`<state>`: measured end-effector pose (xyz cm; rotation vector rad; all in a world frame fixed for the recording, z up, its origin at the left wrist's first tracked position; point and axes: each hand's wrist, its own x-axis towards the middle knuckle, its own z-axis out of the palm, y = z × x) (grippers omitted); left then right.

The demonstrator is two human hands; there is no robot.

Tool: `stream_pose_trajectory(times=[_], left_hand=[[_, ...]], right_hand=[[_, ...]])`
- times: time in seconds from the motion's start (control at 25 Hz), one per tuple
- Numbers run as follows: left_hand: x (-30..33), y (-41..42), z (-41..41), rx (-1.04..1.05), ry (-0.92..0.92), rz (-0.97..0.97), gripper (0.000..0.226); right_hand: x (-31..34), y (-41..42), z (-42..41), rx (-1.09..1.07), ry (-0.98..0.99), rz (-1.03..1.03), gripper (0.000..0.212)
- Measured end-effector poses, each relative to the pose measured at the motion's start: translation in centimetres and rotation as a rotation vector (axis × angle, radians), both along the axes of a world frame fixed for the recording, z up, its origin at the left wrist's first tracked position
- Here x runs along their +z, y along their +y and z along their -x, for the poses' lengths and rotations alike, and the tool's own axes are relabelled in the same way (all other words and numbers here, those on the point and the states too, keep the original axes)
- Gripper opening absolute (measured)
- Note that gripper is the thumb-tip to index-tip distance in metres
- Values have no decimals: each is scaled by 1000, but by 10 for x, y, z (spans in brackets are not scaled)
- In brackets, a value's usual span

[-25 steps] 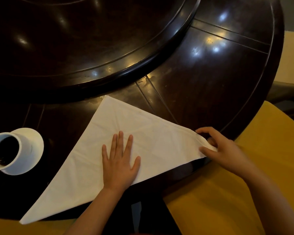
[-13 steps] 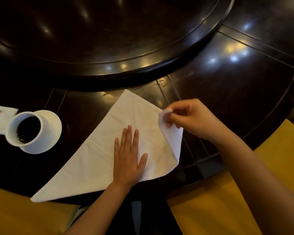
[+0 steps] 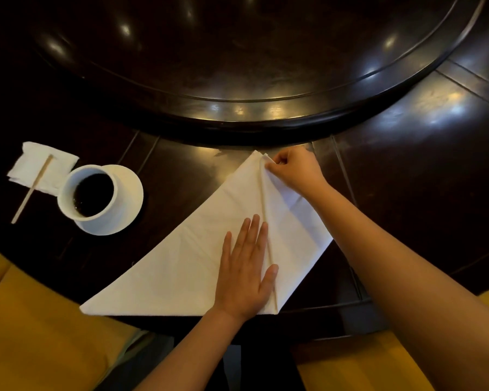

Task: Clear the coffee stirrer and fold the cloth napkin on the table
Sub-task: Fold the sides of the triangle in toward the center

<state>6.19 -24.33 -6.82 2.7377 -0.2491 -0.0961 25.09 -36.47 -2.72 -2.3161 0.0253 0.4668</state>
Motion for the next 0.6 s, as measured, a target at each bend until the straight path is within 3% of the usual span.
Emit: stream_pose_trajectory(times=[0.28, 0.36, 0.48, 0.6], left_hand=[[5, -4, -4, -70, 85, -175, 65], [5, -5, -5, -80, 94, -212, 66], [5, -6, -6, -89, 113, -236, 67], [4, -7, -7, -105, 124, -272, 67]], right_hand=[[-12, 6, -4, 0, -52, 89, 20], [-7, 6, 6, 39, -216, 177, 25], [-11, -1, 31, 411, -553, 376, 53], [-27, -9, 41, 667, -367, 513, 60]])
